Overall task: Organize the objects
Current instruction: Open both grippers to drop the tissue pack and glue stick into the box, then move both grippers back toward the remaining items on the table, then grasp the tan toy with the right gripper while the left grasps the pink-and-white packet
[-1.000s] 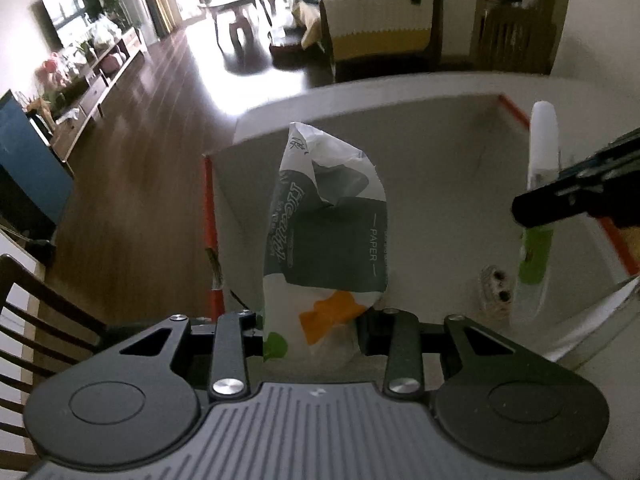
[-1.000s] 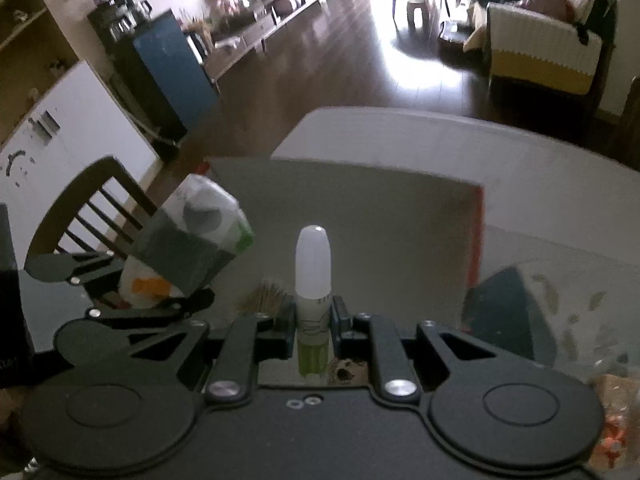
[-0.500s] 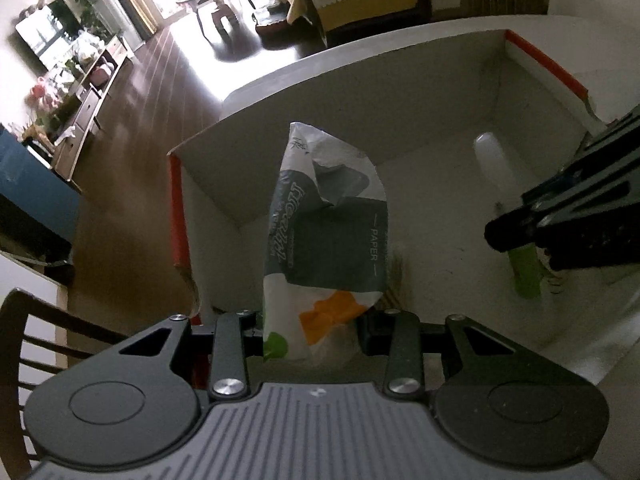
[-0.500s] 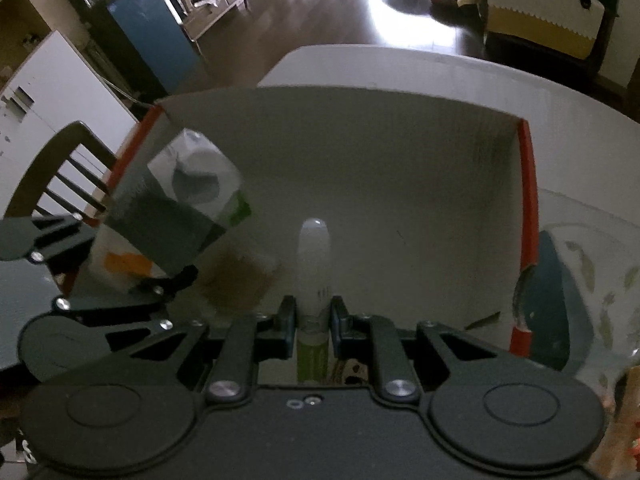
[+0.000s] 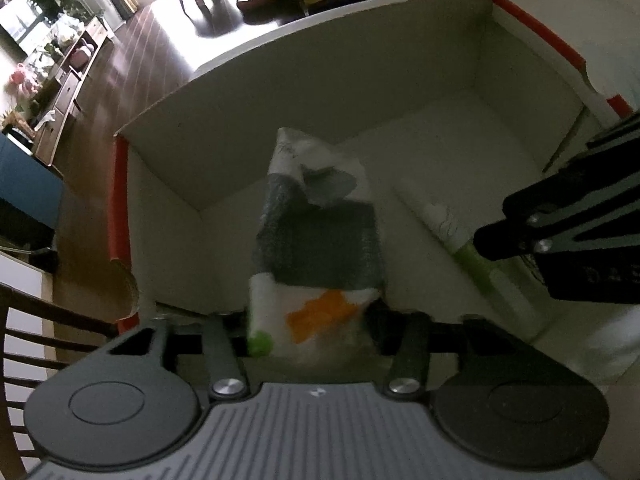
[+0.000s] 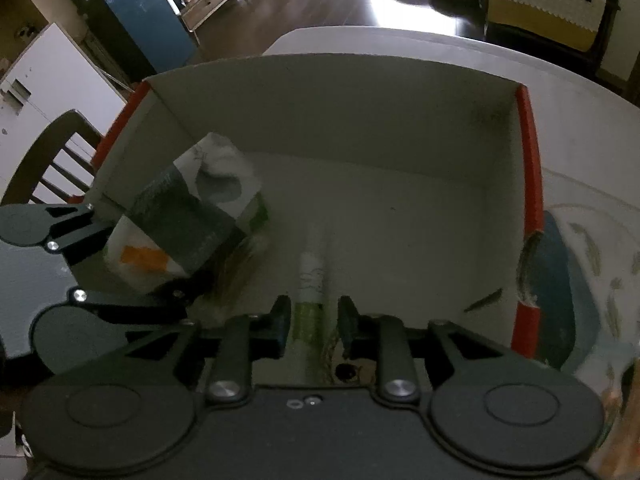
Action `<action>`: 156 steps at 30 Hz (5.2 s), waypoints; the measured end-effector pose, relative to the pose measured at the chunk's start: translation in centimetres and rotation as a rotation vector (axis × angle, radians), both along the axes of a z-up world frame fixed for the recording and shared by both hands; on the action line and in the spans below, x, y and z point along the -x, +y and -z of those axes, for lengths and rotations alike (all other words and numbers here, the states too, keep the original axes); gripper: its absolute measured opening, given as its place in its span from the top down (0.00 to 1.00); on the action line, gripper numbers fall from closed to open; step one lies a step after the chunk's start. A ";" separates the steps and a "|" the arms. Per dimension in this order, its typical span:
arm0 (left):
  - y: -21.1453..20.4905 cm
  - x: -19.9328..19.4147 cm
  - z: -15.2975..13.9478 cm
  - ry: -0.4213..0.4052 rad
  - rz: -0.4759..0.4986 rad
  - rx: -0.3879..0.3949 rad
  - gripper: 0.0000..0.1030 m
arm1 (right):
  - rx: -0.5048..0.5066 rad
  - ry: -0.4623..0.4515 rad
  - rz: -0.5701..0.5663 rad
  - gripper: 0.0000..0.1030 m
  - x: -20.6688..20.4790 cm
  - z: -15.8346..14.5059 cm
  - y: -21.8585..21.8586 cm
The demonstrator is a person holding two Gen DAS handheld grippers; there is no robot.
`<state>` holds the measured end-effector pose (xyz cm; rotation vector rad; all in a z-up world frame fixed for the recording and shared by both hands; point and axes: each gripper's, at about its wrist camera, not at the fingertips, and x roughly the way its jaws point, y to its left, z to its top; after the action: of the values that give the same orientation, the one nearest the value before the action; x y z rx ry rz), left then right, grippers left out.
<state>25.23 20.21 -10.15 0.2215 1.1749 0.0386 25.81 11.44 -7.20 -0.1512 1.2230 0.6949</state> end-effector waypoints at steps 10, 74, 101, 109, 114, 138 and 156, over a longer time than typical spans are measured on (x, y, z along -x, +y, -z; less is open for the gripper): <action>-0.5 2.1 -1.6 -0.068 0.006 0.029 0.33 | -0.095 -0.043 0.000 0.53 0.8 -2.9 -2.4; -22.3 12.2 -9.2 -0.342 -0.022 0.320 0.00 | -0.169 -0.453 0.050 0.17 11.4 -9.3 -34.2; -31.8 6.5 0.8 -0.262 0.014 0.259 0.00 | -0.007 -0.400 0.160 0.18 0.0 -2.4 -42.4; -32.0 4.9 3.1 -0.243 0.000 0.246 0.00 | 0.035 -0.388 0.115 0.18 -4.5 -0.3 -40.5; -32.3 4.2 3.9 -0.254 0.007 0.230 0.00 | 0.043 -0.366 0.090 0.19 -6.3 1.1 -39.4; -33.8 4.0 4.4 -0.262 0.063 0.212 0.49 | 0.058 -0.369 0.062 0.46 -7.9 2.4 -38.4; -30.7 5.7 3.2 -0.249 -0.029 0.253 0.50 | -0.007 -0.385 0.119 0.55 -4.6 -1.0 -40.1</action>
<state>19.52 -10.54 -13.36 -0.0236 0.9241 -0.0558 30.45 -28.65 -6.24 -0.1953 0.8528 0.5364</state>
